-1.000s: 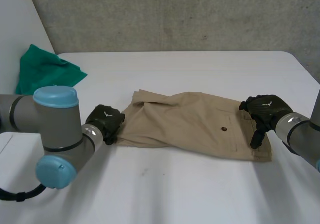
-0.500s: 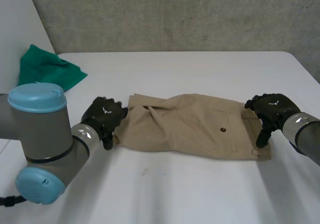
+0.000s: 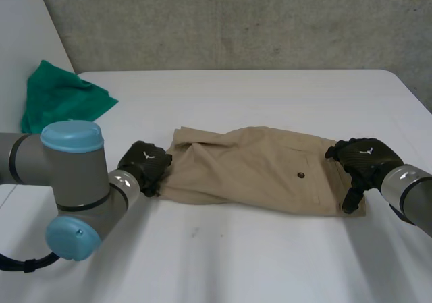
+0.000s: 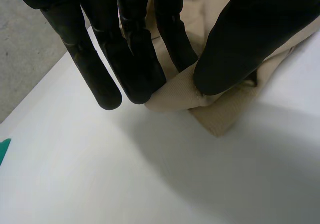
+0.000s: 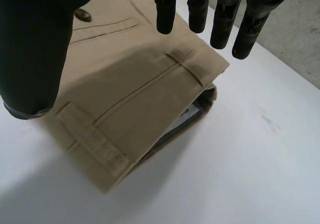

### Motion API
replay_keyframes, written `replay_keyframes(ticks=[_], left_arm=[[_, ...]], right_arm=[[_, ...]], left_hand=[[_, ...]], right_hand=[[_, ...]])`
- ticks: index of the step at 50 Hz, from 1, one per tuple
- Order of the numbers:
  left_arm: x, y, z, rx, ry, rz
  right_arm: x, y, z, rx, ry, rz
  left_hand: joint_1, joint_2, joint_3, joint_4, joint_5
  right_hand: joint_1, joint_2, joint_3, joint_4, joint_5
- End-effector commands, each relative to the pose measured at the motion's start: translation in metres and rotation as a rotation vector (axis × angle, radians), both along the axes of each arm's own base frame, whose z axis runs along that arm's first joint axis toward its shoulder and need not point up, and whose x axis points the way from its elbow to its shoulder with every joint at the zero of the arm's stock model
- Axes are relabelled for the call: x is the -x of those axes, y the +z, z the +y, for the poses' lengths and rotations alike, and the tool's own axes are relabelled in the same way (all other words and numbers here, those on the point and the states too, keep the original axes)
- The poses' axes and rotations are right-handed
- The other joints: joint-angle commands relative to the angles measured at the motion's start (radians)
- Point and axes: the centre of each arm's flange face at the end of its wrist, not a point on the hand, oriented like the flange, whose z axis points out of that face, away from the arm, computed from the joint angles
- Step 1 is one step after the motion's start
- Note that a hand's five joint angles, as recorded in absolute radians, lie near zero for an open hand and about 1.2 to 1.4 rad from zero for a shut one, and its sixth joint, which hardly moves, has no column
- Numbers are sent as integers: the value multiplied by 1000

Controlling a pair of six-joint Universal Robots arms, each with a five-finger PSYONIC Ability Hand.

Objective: Fold the laundry.

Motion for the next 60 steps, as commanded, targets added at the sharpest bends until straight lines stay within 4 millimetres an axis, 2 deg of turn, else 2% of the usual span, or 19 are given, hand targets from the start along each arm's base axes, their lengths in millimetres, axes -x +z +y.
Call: replay_keyframes(ticks=[1, 10, 14, 15, 18, 24, 28, 29, 30, 31, 35, 38, 40, 44, 48, 50, 54, 55, 60], left_arm=[[-5, 18, 17, 12, -1, -3], [-12, 24, 30, 8, 12, -16], [-15, 22, 34, -11, 20, -30], [-16, 21, 36, -20, 22, -36], [-16, 21, 40, -33, 19, -44], [-17, 32, 42, -14, 20, -31], [-17, 34, 42, -9, 21, -24], [-18, 35, 42, -6, 22, -23], [-18, 36, 42, -3, 22, -21], [-17, 36, 42, -3, 21, -21], [-16, 38, 43, 3, 18, -19], [-16, 44, 45, 17, 17, -10], [-17, 47, 45, 25, 17, -5], [-17, 54, 46, 43, 17, 7], [-18, 62, 44, 74, 18, 22], [-17, 64, 42, 83, 19, 29], [-14, 70, 38, 110, 20, 50], [-13, 72, 36, 120, 19, 57], [-6, 84, 26, 176, 34, 146]], right_arm=[[13, 1, 9, -18, 1, -27], [14, -10, 17, -17, 70, -38], [12, -18, 14, 11, 75, -36], [12, -21, 13, 16, 75, -35], [12, -31, 7, 31, 72, -22], [12, -44, -1, 77, 100, 27], [13, -50, -8, 108, 98, 66], [16, -53, -12, 116, 76, 84], [18, -54, -14, 119, 60, 93], [20, -53, -17, 129, 40, 102], [32, -48, -24, 158, -55, 146], [42, -32, -29, 198, -95, 171], [59, -13, -36, 255, -138, 209], [85, 1, -43, 279, -175, 318], [88, 14, -51, 321, -155, 413], [79, 19, -51, 348, -126, 424], [11, 38, -36, 466, 65, 386], [-14, 44, -24, 505, 141, 362], [-77, 50, 17, 596, 355, 298]], left_hand=[[272, 211, 210, 202, 244], [270, 208, 207, 199, 242], [21, -40, -41, -50, -7], [-224, -285, -286, -295, -252], [-554, -616, -617, -625, -582], [-637, -699, -700, -708, -665], [-640, -702, -703, -711, -668], [-643, -705, -706, -714, -671], [-643, -705, -706, -714, -671], [-643, -705, -706, -714, -671], [-673, -734, -735, -743, -701], [-690, -752, -753, -761, -718], [-702, -763, -764, -773, -730], [-722, -784, -785, -793, -750], [-766, -828, -829, -837, -794], [-778, -840, -841, -849, -806], [-860, -922, -923, -931, -888], [-863, -925, -926, -934, -891], [-872, -934, -935, -943, -900]], right_hand=[[204, 188, 193, 173, 163], [236, 221, 226, 206, 196], [236, 221, 226, 206, 196], [236, 221, 226, 206, 196], [236, 221, 226, 206, 196], [292, 277, 281, 262, 251], [514, 499, 504, 484, 474], [844, 828, 833, 813, 803], [1019, 1003, 1008, 988, 978], [1191, 1175, 1180, 1160, 1150], [1192, 1177, 1182, 1162, 1152], [1192, 1177, 1182, 1162, 1152], [1192, 1177, 1182, 1162, 1152], [1192, 1177, 1182, 1162, 1152], [1192, 1177, 1182, 1162, 1152], [1192, 1177, 1182, 1162, 1152], [1192, 1177, 1182, 1162, 1152], [1192, 1177, 1182, 1162, 1152], [1192, 1177, 1182, 1162, 1152]])
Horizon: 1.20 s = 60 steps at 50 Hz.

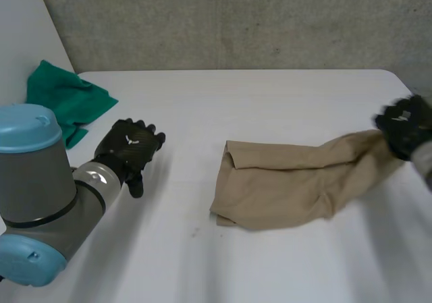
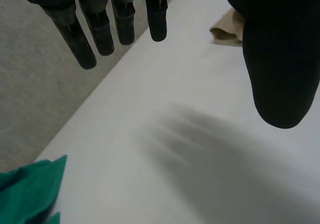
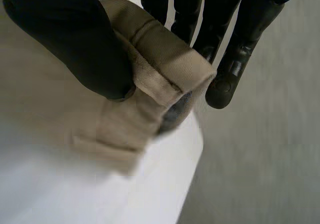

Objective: Fold the laundry.

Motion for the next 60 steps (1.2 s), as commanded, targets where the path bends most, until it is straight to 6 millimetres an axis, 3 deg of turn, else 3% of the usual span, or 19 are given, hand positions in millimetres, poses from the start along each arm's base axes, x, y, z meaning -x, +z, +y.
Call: replay_keyframes(ticks=[1, 2, 7, 9, 10, 13, 14, 15, 17, 21, 25, 28, 34, 43, 49, 54, 60], left_arm=[[9, 17, -14, 73, 16, 118], [10, 18, -15, 75, 18, 136], [17, 30, -21, 75, 26, 246], [23, 33, -23, 73, 21, 284], [25, 34, -23, 72, 18, 293], [37, 38, -24, 78, -6, 325], [40, 39, -24, 80, -14, 332], [47, 42, -25, 85, -27, 346], [53, 45, -26, 90, -41, 362], [71, 47, -26, 98, -78, 396], [96, 41, -18, 69, -131, 431], [113, 28, -11, 21, -164, 443], [135, -11, 6, -124, -191, 423], [141, -63, 13, -311, -156, 291], [132, -72, 10, -353, -109, 233], [120, -74, -4, -309, -79, 164], [117, -79, -3, -274, -107, 76]], right_arm=[[-112, 12, 65, 84, 400, -22], [-131, 6, 86, 69, 497, -25], [-164, -33, 129, -63, 693, -11], [-164, -38, 130, -89, 699, -18], [-164, -38, 132, -105, 704, -33], [-166, -34, 132, -130, 697, -101], [-165, -24, 127, -147, 658, -176], [-164, -18, 124, -153, 641, -211], [-151, 6, 108, -155, 557, -335], [-121, 31, 81, -200, 377, -529], [-99, 32, 67, -303, 251, -629], [-94, 31, 62, -340, 216, -628], [-95, 3, 44, -450, 157, -610], [-96, -35, 29, -571, 125, -586], [-99, -59, 25, -628, 149, -539], [-98, -65, 24, -607, 165, -473], [-93, -69, 21, -592, 164, -429]], left_hand=[[-35, -20, -18, -19, -8], [-38, -23, -21, -22, -11], [-38, -23, -21, -22, -11], [-35, -20, -18, -19, -8], [-35, -20, -18, -19, -8], [-35, -20, -18, -19, -8], [-35, -20, -18, -19, -8], [-35, -20, -18, -19, -8], [-35, -20, -18, -19, -8], [-32, -17, -15, -16, -6], [-26, -11, -9, -11, 0], [-20, -5, -3, -5, 6], [-20, -5, -3, -5, 6], [-14, 1, 3, 1, 12], [-11, 3, 6, 4, 15], [-14, 1, 3, 1, 12], [-32, -17, -15, -16, -5]], right_hand=[[414, 220, 223, 209, 250], [414, 220, 223, 209, 250], [412, 218, 221, 207, 248], [59, -135, -132, -146, -105], [-231, -425, -422, -436, -395], [-538, -733, -729, -743, -702], [-757, -952, -948, -962, -921], [-808, -1002, -999, -1013, -972], [-808, -1002, -999, -1013, -972], [-808, -1002, -999, -1013, -972], [-808, -1002, -999, -1013, -972], [-808, -1002, -999, -1013, -972], [-808, -1002, -999, -1013, -972], [-808, -1002, -999, -1013, -972], [-808, -1002, -999, -1013, -972], [-808, -1002, -999, -1013, -972], [-808, -1002, -999, -1013, -972]])
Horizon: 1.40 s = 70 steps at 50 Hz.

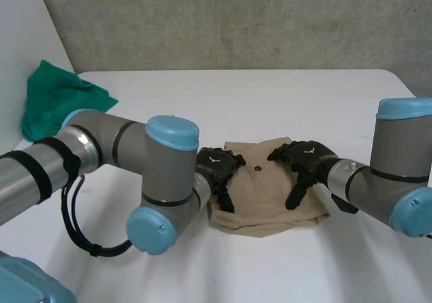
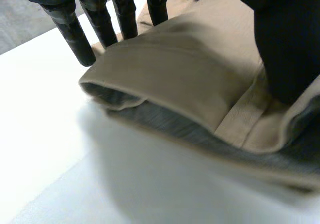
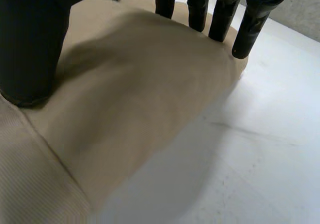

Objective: Fold the laundry.

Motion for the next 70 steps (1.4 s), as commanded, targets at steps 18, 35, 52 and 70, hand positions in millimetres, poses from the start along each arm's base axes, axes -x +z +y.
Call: replay_keyframes(ticks=[18, 35, 52, 70], left_arm=[[-7, 111, 11, 248, -34, 136], [-20, 162, 22, 135, -190, 416], [-20, 151, 25, 99, -198, 400], [-20, 146, 24, 89, -196, 391]], right_arm=[[37, 65, 0, 234, -198, -95], [66, 48, 39, 57, -348, -168], [52, -7, 34, -171, -353, -338], [28, -22, 24, -177, -321, -375]], left_hand=[[-46, -72, -70, -56, -58], [-43, -69, -67, -53, -55], [-41, -66, -65, -50, -52], [-41, -66, -65, -50, -52]], right_hand=[[-9, -43, -21, -58, -68], [-9, -43, -21, -58, -68], [30, -3, 19, -19, -28], [453, 419, 441, 404, 394]])
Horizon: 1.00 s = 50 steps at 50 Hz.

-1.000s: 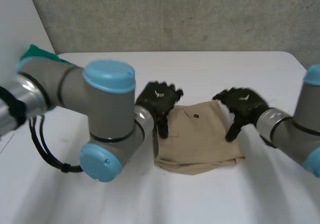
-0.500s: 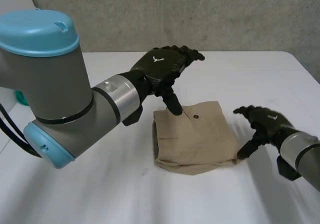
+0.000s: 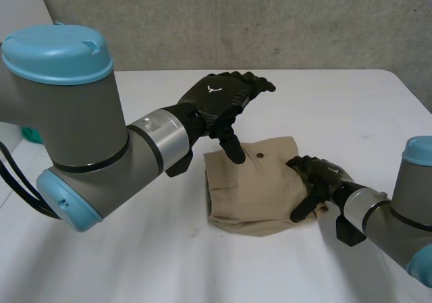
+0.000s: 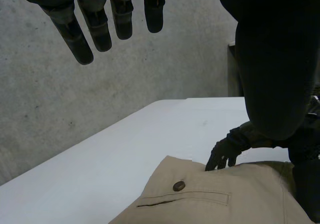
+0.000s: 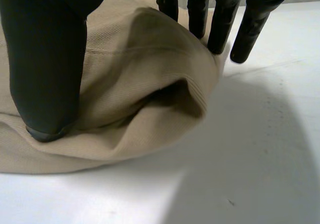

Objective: Fold the laundry.

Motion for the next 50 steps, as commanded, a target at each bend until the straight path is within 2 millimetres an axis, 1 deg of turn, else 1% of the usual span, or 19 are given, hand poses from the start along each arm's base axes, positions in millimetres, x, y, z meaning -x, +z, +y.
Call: replay_keyframes(ticks=[1, 3, 4, 6, 13, 21, 27, 28, 31, 32, 34, 35, 37, 38, 40, 41, 44, 45, 50], left_arm=[[0, -2, 0, -3, -1, -3], [0, -2, 0, -5, -1, -4], [0, -2, 0, -5, -1, -4], [0, -3, 0, -6, -1, -5], [-6, -5, -5, -13, 17, -12], [-12, -8, -11, -21, 38, -19], [-15, -7, -16, -20, 54, -18], [-15, -8, -17, -20, 55, -18], [-16, -8, -17, -20, 57, -18], [-16, -8, -17, -21, 57, -19], [-15, -9, -18, -21, 58, -19], [-15, -9, -18, -22, 60, -21], [-16, -10, -19, -23, 64, -22], [-16, -10, -19, -24, 66, -23], [-16, -10, -19, -22, 67, -24], [-16, -11, -19, -26, 70, -26], [-16, -11, -19, -24, 73, -27], [-16, -11, -19, -24, 75, -27], [-16, -11, -20, -25, 77, -26]], right_arm=[[-4, -3, -8, 33, -12, 1], [-4, -3, -9, 40, -19, 3], [-4, -2, -11, 46, -24, 4], [-4, -1, -14, 56, -31, 8], [-7, 6, -37, 115, -38, 22], [-16, 16, -71, 243, 41, 147], [-25, 20, -108, 359, 86, 227], [-26, 22, -119, 390, 89, 240], [-23, 26, -140, 429, 85, 246], [-14, 27, -160, 449, 68, 256], [-2, 27, -178, 462, 39, 261], [13, 28, -196, 474, 5, 266], [34, 31, -217, 491, -41, 277], [56, 31, -234, 500, -90, 290], [76, 31, -249, 519, -135, 303], [97, 33, -261, 547, -186, 319], [129, 37, -275, 595, -257, 342], [146, 32, -280, 602, -284, 359], [178, 18, -287, 620, -318, 408]], left_hand=[[8, -11, -22, -14, -16], [8, -11, -22, -14, -16], [8, -11, -22, -14, -16], [8, -11, -22, -14, -16], [8, -11, -22, -14, -16], [8, -11, -22, -14, -16], [11, -8, -19, -11, -13], [11, -8, -19, -11, -13], [11, -8, -19, -11, -13], [11, -8, -19, -11, -13], [14, -5, -16, -8, -10], [14, -5, -16, -8, -10], [14, -5, -16, -8, -10], [14, -5, -16, -8, -10], [14, -5, -16, -8, -10], [14, -5, -16, -8, -10], [17, -2, -13, -5, -7], [17, -2, -13, -5, -7], [17, -2, -13, -5, -7]], right_hand=[[536, 494, 495, 497, 491], [733, 691, 692, 694, 689], [935, 893, 893, 896, 890], [1143, 1101, 1102, 1104, 1099], [1144, 1102, 1103, 1105, 1100], [1144, 1102, 1103, 1105, 1100], [1144, 1102, 1103, 1105, 1100], [1144, 1102, 1103, 1105, 1100], [1144, 1102, 1103, 1105, 1100], [1144, 1102, 1103, 1105, 1100], [1144, 1102, 1103, 1105, 1100], [1144, 1102, 1103, 1105, 1100], [1144, 1102, 1103, 1105, 1100], [1144, 1102, 1103, 1105, 1100], [1144, 1102, 1103, 1105, 1100], [1144, 1102, 1103, 1105, 1100], [1144, 1102, 1103, 1105, 1100], [1144, 1102, 1103, 1105, 1100], [1144, 1102, 1103, 1105, 1100]])
